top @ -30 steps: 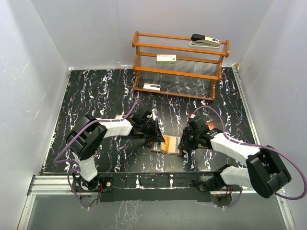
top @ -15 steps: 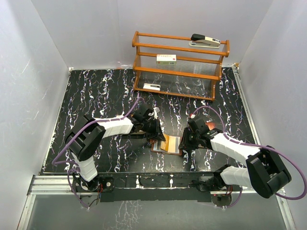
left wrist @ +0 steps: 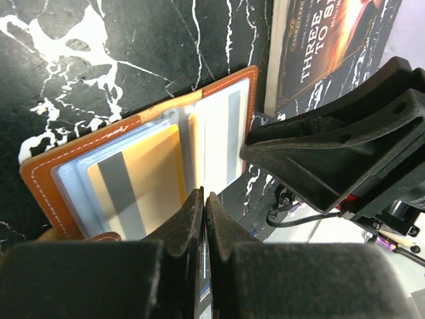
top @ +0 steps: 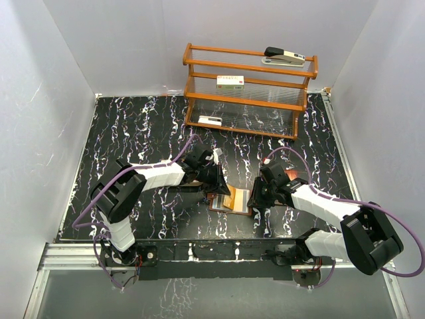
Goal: Put the credit cards into the card holder
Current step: Insert the credit card into the card holder.
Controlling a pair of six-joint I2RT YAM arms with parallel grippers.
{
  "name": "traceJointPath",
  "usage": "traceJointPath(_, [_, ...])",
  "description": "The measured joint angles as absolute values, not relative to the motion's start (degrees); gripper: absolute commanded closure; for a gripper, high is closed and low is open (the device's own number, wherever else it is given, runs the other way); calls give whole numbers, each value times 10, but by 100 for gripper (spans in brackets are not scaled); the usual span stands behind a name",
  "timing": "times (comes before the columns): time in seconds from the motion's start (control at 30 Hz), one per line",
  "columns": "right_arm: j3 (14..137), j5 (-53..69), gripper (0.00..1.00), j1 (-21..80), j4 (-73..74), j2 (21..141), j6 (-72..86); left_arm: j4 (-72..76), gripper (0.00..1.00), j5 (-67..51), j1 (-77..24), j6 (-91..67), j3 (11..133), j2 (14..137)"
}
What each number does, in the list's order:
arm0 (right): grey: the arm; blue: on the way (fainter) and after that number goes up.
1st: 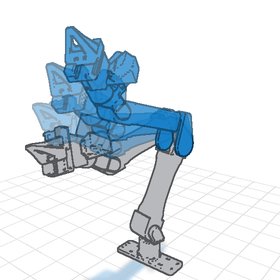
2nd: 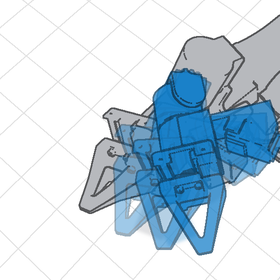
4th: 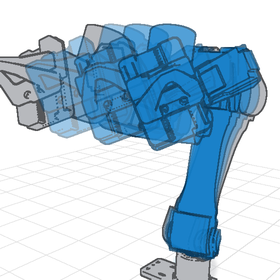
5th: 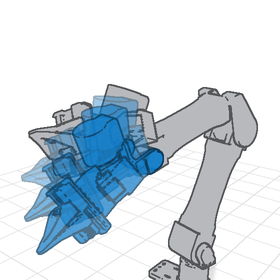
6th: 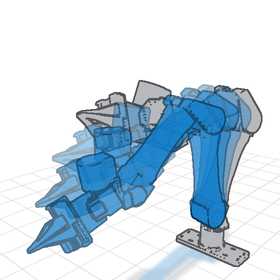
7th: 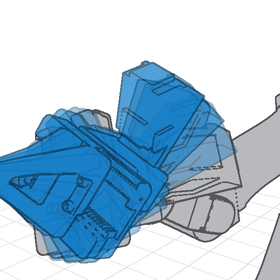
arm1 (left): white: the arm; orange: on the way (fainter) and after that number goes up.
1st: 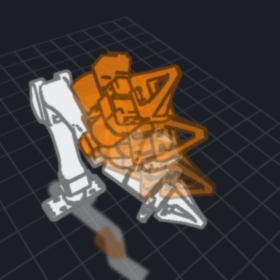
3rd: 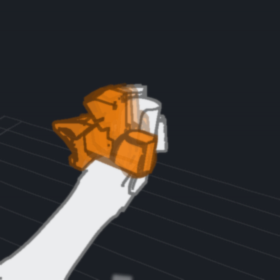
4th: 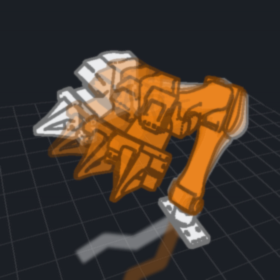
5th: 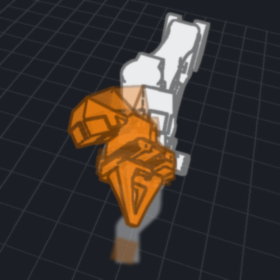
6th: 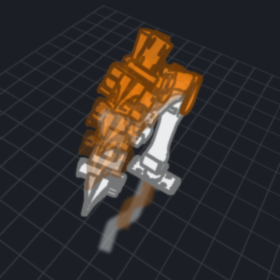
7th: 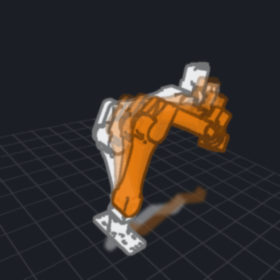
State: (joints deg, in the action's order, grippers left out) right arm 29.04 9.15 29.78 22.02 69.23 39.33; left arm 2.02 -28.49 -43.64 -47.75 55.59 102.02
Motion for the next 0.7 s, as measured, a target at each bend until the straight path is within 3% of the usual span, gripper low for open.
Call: traceJointPath(0.7, [290,91,79,299,219,693,393,16,100,-278,-436,-480,559,1045])
